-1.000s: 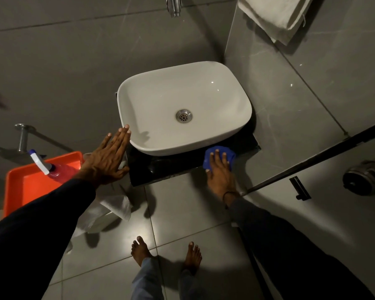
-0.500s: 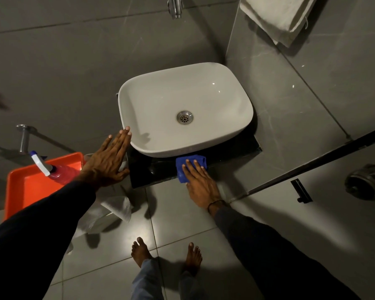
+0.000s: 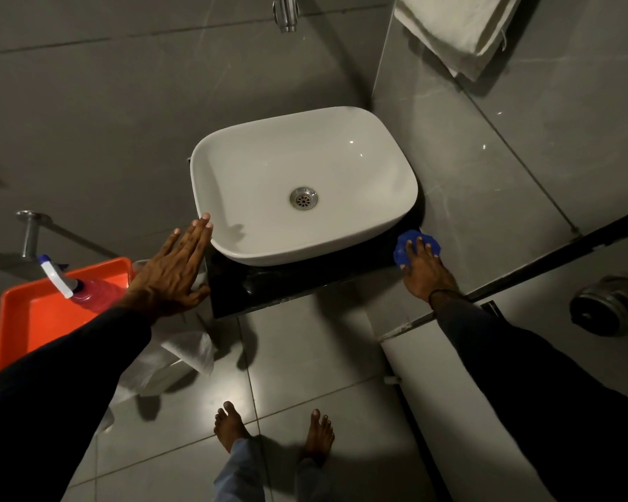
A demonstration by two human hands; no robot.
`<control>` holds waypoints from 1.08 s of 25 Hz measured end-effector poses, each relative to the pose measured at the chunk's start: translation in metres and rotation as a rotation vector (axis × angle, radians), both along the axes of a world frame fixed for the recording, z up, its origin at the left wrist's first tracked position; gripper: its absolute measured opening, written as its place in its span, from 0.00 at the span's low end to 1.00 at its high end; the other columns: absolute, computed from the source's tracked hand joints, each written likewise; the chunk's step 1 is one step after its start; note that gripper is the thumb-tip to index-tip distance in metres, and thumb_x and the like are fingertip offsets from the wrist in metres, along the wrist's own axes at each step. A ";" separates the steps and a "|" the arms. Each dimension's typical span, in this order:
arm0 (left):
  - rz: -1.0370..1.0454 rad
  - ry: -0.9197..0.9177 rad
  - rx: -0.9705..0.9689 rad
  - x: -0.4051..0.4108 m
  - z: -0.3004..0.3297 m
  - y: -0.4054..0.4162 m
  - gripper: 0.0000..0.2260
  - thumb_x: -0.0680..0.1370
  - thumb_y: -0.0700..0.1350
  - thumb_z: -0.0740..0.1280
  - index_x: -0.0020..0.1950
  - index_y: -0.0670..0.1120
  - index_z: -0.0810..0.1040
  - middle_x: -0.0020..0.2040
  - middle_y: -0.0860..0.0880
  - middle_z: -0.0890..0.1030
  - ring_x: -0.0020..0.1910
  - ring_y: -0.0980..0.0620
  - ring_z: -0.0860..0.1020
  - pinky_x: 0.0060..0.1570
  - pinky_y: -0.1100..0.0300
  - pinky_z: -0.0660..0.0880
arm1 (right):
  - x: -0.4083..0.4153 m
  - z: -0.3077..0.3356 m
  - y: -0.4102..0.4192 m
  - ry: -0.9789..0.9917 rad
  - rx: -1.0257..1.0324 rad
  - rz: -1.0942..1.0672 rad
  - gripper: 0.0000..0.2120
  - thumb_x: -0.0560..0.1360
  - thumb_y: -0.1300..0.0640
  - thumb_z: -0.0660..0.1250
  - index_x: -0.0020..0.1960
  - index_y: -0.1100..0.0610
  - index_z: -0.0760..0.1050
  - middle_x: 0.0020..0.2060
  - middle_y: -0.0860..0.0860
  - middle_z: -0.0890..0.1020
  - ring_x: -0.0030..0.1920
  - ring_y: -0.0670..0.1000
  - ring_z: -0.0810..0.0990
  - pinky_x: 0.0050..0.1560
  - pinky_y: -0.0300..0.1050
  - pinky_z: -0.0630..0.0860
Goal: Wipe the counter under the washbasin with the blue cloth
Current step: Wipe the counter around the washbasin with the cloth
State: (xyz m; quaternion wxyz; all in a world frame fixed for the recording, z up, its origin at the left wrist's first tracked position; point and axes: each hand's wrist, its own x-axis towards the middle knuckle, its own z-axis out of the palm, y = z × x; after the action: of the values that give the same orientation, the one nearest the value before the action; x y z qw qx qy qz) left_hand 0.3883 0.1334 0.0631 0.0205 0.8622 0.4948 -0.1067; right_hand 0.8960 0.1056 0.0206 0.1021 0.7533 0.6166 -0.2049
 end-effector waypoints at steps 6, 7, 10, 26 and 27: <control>0.031 -0.003 0.002 0.006 0.009 -0.004 0.49 0.72 0.63 0.58 0.84 0.40 0.40 0.85 0.41 0.43 0.85 0.42 0.48 0.80 0.57 0.30 | -0.051 0.003 -0.018 0.129 0.045 -0.119 0.31 0.84 0.56 0.56 0.82 0.58 0.47 0.82 0.58 0.47 0.82 0.62 0.47 0.81 0.57 0.49; 0.033 -0.006 0.009 0.007 0.009 -0.005 0.49 0.72 0.63 0.58 0.84 0.40 0.41 0.85 0.41 0.43 0.85 0.42 0.48 0.80 0.57 0.30 | -0.064 0.001 -0.025 0.148 0.060 -0.083 0.31 0.83 0.56 0.57 0.82 0.58 0.48 0.82 0.57 0.48 0.82 0.61 0.46 0.81 0.56 0.49; 0.030 -0.033 0.027 0.007 0.008 -0.005 0.49 0.72 0.62 0.57 0.84 0.39 0.42 0.85 0.40 0.44 0.84 0.42 0.48 0.80 0.57 0.30 | -0.071 -0.004 -0.030 0.152 0.074 0.030 0.31 0.83 0.55 0.58 0.82 0.57 0.49 0.82 0.56 0.49 0.82 0.60 0.47 0.81 0.56 0.48; -0.004 -0.006 -0.006 0.005 0.015 -0.006 0.51 0.74 0.66 0.60 0.83 0.40 0.39 0.85 0.41 0.41 0.85 0.43 0.45 0.84 0.45 0.47 | -0.143 -0.008 -0.034 0.084 0.113 0.108 0.32 0.82 0.52 0.57 0.82 0.56 0.50 0.82 0.54 0.51 0.82 0.58 0.48 0.81 0.54 0.49; -0.009 -0.004 -0.007 0.004 0.016 -0.005 0.51 0.74 0.67 0.59 0.84 0.40 0.39 0.85 0.41 0.41 0.85 0.43 0.45 0.84 0.45 0.47 | -0.163 -0.009 -0.040 0.102 0.121 0.142 0.32 0.82 0.52 0.57 0.82 0.55 0.50 0.82 0.53 0.52 0.82 0.58 0.48 0.81 0.53 0.49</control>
State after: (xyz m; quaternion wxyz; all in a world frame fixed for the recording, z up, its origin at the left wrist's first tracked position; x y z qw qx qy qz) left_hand 0.3923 0.1285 0.0787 0.0242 0.8646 0.4904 -0.1070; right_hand 0.7329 0.0661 0.0115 0.0392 0.7012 0.6839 -0.1978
